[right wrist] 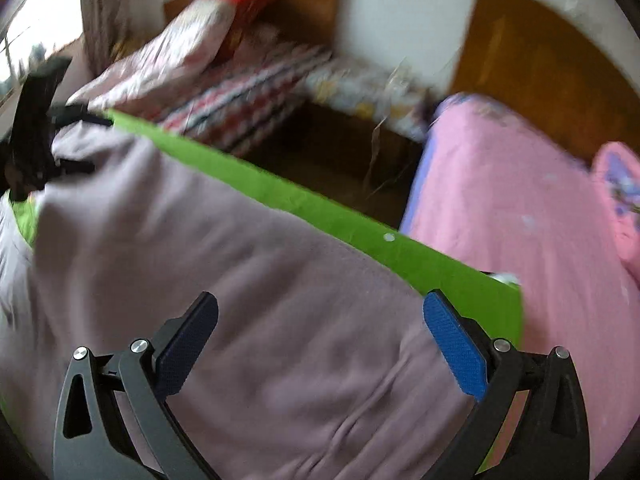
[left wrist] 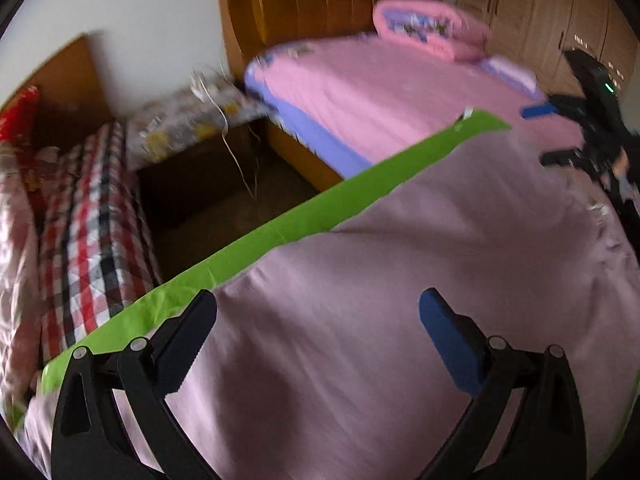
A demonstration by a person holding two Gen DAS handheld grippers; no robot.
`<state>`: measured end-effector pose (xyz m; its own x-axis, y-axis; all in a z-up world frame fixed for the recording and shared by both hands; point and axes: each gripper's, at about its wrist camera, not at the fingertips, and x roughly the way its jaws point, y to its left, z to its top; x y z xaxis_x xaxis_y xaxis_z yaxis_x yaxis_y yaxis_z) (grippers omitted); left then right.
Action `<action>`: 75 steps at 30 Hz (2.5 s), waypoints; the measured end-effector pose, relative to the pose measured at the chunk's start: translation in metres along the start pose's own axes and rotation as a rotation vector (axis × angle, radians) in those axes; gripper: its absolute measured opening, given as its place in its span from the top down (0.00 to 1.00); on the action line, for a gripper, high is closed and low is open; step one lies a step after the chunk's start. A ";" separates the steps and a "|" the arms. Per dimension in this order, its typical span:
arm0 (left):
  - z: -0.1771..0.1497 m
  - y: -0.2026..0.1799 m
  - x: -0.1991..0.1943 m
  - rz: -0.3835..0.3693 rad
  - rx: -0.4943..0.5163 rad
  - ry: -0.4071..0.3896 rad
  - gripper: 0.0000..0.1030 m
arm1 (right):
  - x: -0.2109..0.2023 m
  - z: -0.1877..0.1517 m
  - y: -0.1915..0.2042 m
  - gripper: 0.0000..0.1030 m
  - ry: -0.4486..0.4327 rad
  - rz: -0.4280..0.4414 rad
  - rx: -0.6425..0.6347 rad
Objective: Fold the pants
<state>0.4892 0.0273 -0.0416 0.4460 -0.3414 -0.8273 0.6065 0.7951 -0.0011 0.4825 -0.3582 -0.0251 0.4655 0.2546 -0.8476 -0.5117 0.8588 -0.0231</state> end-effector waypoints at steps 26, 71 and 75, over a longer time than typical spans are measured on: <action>-0.039 0.109 0.005 -0.074 -0.021 0.143 0.25 | -0.093 -0.031 0.053 0.82 -0.259 -0.180 -0.168; -0.354 -0.095 -0.231 -0.114 -0.872 -0.336 0.06 | -0.154 -0.284 0.093 0.36 -0.313 0.032 0.959; -0.353 -0.092 -0.230 -0.101 -0.879 -0.324 0.07 | -0.154 -0.291 0.089 0.56 -0.356 -0.048 0.987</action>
<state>0.0988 0.2100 -0.0495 0.6597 -0.4471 -0.6041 -0.0033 0.8021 -0.5972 0.1554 -0.4507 -0.0511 0.7372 0.1895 -0.6485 0.2541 0.8117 0.5260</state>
